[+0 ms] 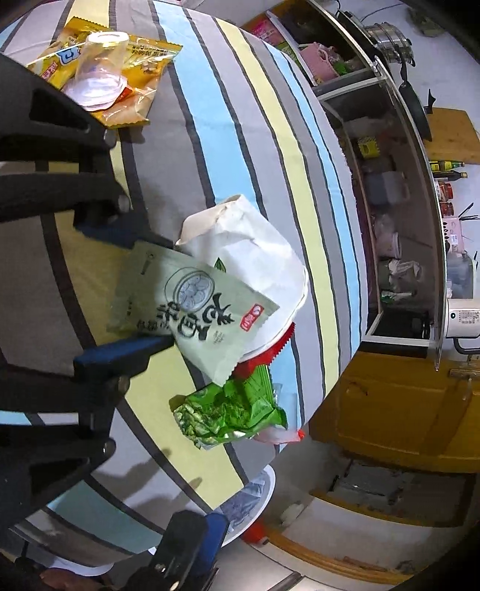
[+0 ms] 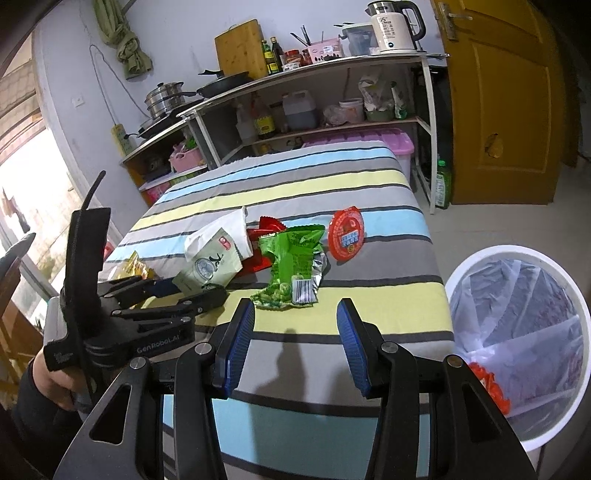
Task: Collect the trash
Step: 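Grasp the green snack bag with the right tool while the left tool grasps the white noodle packet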
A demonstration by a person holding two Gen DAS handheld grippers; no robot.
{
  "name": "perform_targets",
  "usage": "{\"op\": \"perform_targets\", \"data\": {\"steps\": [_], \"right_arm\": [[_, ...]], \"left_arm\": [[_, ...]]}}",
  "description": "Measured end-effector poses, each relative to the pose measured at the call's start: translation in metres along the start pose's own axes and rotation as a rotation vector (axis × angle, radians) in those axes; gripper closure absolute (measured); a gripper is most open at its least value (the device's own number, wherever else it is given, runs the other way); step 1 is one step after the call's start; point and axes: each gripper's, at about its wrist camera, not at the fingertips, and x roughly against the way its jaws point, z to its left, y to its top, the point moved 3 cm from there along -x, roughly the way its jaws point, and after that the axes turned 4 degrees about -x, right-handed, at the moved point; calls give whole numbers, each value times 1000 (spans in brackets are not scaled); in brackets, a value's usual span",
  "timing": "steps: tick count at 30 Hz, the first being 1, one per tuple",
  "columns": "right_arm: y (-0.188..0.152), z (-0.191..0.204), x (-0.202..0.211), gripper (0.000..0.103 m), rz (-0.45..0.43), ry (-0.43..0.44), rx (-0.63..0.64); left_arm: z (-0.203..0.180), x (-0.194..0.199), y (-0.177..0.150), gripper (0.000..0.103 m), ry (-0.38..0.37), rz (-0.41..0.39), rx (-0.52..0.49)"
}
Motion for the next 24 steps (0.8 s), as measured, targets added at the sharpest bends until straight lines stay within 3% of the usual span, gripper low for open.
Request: {"op": "perform_targets", "data": {"steps": [6, 8, 24], "right_arm": [[6, 2, -18, 55, 32, -1, -1], [8, 3, -26, 55, 48, -5, -3], [24, -1, -77, 55, 136, -22, -25]], "left_arm": [[1, 8, -3, 74, -27, -22, 11], [2, 10, -6, 84, -46, -27, 29], [13, 30, -18, 85, -121, -99, 79]]}}
